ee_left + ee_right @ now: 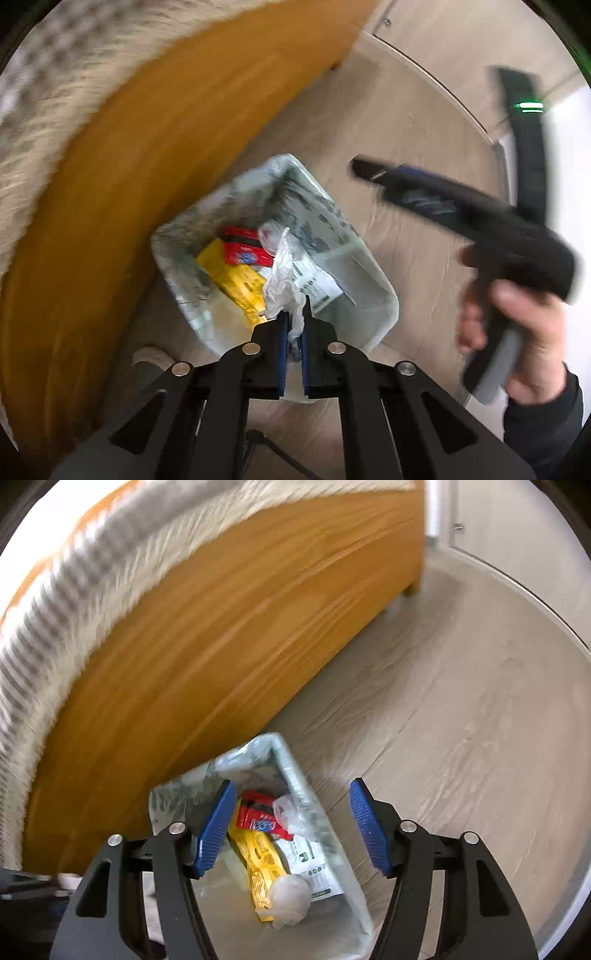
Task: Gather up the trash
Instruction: 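Carry both scraps to the wastebasket and open both grippers over it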
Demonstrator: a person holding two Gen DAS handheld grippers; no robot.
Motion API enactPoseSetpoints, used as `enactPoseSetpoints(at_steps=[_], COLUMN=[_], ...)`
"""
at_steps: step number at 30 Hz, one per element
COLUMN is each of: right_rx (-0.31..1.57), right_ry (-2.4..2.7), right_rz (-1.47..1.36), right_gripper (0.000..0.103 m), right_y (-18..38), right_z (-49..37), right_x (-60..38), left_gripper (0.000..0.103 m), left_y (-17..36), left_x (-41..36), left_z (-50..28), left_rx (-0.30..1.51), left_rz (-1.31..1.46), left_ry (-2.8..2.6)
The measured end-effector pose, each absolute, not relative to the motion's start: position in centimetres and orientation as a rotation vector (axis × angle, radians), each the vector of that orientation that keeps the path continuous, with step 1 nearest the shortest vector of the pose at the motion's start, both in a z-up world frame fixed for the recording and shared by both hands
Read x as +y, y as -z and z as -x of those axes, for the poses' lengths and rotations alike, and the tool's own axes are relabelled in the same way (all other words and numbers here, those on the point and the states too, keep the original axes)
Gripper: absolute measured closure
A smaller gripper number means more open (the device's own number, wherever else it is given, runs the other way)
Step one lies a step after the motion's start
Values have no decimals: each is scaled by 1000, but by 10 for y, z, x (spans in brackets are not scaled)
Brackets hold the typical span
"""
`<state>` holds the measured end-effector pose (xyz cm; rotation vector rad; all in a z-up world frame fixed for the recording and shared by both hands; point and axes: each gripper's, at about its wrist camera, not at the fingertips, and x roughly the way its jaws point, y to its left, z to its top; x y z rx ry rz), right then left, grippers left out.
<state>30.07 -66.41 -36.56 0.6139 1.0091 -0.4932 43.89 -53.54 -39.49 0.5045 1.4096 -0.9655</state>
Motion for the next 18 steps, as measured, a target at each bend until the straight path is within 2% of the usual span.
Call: enactPoseSetpoints(at_steps=[4, 6, 7, 8, 9, 13, 18], right_rx=[977, 951, 942, 938, 944, 998, 1061], right_ry=[555, 600, 613, 620, 628, 639, 612], right_rz=[-652, -691, -710, -727, -748, -759, -737], right_gripper=[40, 37, 37, 37, 38, 37, 37], right_y=[346, 342, 340, 341, 343, 351, 363], right_z=[-244, -209, -198, -189, -177, -154, -156], right_x=[-670, -665, -663, -661, -659, -645, -637], left_gripper=[100, 96, 88, 61, 44, 43, 43], left_y=[419, 435, 446, 460, 471, 500, 486], left_x=[-556, -567, -574, -578, -581, -575, -570], left_z=[-414, -400, -393, -388, -386, -386, -403], left_rx=[1452, 1501, 1528, 1553, 1573, 1639, 1618], left_rz=[-575, -613, -633, -645, -644, -618, -589], left_ry=[1025, 1053, 1048, 1026, 1013, 959, 910])
